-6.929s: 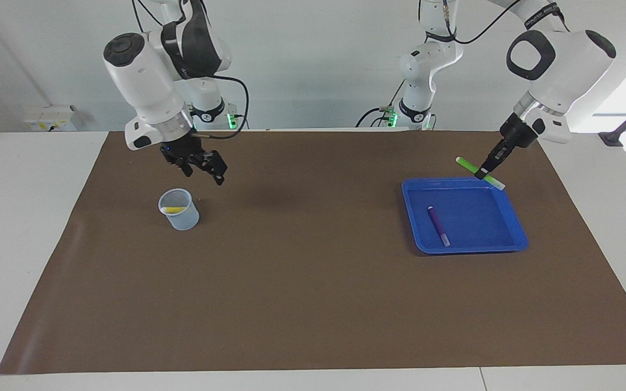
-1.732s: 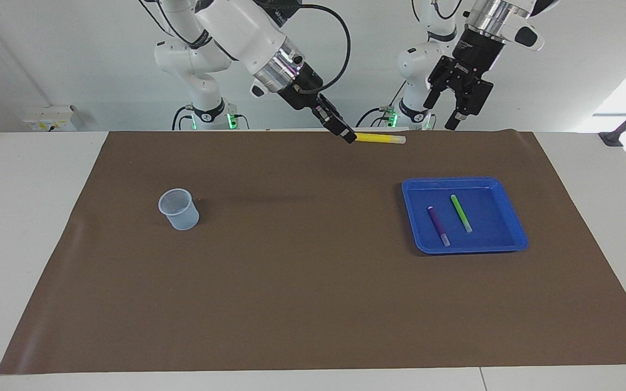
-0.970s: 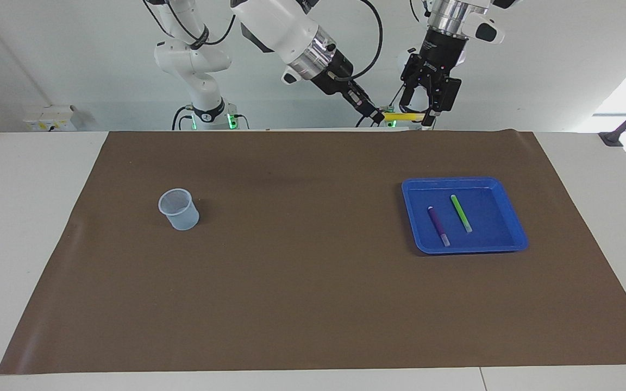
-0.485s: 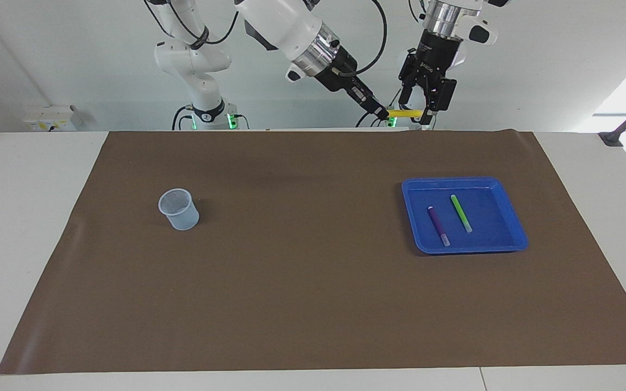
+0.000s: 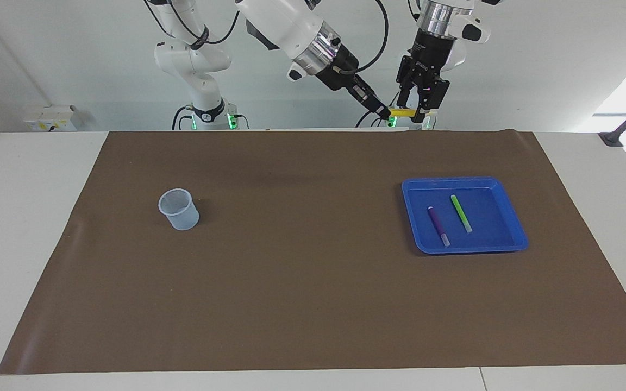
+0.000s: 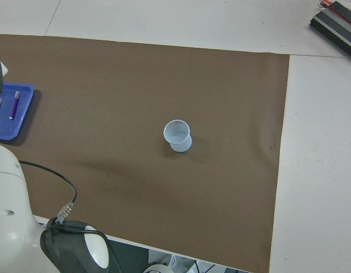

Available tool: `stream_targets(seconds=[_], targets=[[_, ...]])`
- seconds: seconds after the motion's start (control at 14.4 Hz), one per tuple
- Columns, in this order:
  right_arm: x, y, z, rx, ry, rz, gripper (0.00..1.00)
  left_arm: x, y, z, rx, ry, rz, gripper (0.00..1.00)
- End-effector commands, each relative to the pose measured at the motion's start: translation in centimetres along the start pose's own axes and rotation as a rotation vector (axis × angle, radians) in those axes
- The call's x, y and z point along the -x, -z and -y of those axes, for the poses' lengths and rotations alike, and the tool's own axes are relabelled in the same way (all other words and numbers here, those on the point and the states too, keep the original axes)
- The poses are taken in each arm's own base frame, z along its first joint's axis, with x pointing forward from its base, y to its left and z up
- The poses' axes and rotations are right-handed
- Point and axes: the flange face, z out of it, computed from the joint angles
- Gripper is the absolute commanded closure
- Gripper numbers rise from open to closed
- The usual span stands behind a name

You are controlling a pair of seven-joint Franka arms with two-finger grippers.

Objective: Right arm passes pens to left for tray arrangement
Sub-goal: 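Carry the yellow pen with the right gripper toward the left gripper, then grasp the yellow pen with the left gripper and open the right gripper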

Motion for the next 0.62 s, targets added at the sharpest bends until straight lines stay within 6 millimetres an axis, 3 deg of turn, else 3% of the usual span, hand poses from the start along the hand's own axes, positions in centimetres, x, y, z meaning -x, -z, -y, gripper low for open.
stream_targets(seconds=[0.0,0.35,0.55], targets=[[0.17,-0.27,0.05,-0.009,-0.019,0.012,1.00,-0.09,0.72,0.39,0.020,0.000,-0.018,0.35],[0.12,-0.32,0.03,-0.007,-0.018,0.011,1.00,0.05,1.04,0.40,0.028,0.002,-0.022,0.56],[0.17,-0.27,0.05,-0.009,-0.017,0.012,1.00,0.06,1.06,0.38,0.029,0.005,-0.021,0.85]])
